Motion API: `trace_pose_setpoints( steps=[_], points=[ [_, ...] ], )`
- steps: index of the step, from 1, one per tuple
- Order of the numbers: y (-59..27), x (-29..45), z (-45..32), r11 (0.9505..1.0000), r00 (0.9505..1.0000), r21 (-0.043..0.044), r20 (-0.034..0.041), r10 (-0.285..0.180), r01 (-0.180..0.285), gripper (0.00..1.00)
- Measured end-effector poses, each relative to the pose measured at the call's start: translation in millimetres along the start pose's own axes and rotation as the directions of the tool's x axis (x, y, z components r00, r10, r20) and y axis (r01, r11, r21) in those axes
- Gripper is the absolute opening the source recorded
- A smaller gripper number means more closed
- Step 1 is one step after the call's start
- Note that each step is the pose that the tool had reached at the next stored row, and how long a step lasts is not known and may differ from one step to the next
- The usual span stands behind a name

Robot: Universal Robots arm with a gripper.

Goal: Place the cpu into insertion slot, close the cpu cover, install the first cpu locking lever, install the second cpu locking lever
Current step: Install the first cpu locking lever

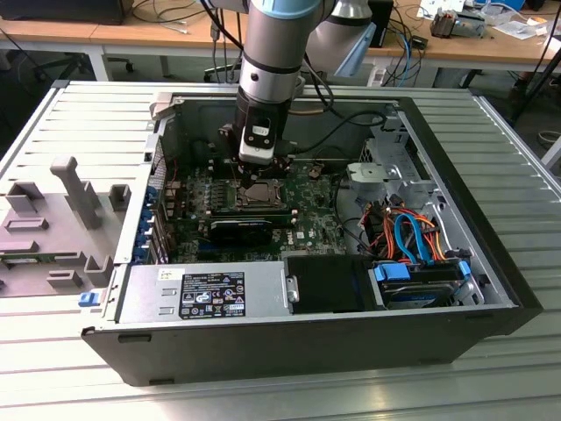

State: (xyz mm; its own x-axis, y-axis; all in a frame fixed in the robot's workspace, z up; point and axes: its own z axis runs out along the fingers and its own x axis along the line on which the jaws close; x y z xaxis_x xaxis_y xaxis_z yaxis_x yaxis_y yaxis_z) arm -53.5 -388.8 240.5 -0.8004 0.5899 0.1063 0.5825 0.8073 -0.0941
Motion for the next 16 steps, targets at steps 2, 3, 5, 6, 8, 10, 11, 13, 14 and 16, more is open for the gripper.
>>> trace_pose_setpoints(
  steps=[2, 3, 5, 6, 8, 10, 11, 13, 14, 16],
  points=[
    [0.0, 0.0, 0.0, 1.0, 1.0, 0.0004, 0.0003, -0.003, 0.003, 0.11],
    [0.0, 0.0, 0.0, 1.0, 1.0, 0.0006, 0.0005, -0.005, 0.005, 0.11],
    [0.0, 0.0, 0.0, 1.0, 1.0, 0.0011, 0.0009, -0.01, 0.01, 0.11],
    [0.0, 0.0, 0.0, 0.9999, 0.9999, 0.0013, 0.0011, -0.012, 0.012, 0.11],
    [0.0, 0.0, 0.0, 0.9998, 0.9998, 0.0021, 0.0017, -0.019, 0.019, 0.11],
    [0.0, 0.0, 0.0, 0.9997, 0.9997, 0.0026, 0.0022, -0.024, 0.024, 0.11],
    [0.0, 0.0, 0.0, 0.9997, 0.9997, 0.0028, 0.0024, -0.026, 0.026, 0.11],
    [0.0, 0.0, 0.0, 0.9995, 0.9995, 0.0032, 0.0028, -0.03, 0.03, 0.11],
    [0.0, 0.0, 0.0, 0.9995, 0.9995, 0.0034, 0.0029, -0.032, 0.032, 0.11],
    [0.0, 0.0, 0.0, 0.9993, 0.9993, 0.004, 0.0033, -0.036, 0.036, 0.11]
  ],
)
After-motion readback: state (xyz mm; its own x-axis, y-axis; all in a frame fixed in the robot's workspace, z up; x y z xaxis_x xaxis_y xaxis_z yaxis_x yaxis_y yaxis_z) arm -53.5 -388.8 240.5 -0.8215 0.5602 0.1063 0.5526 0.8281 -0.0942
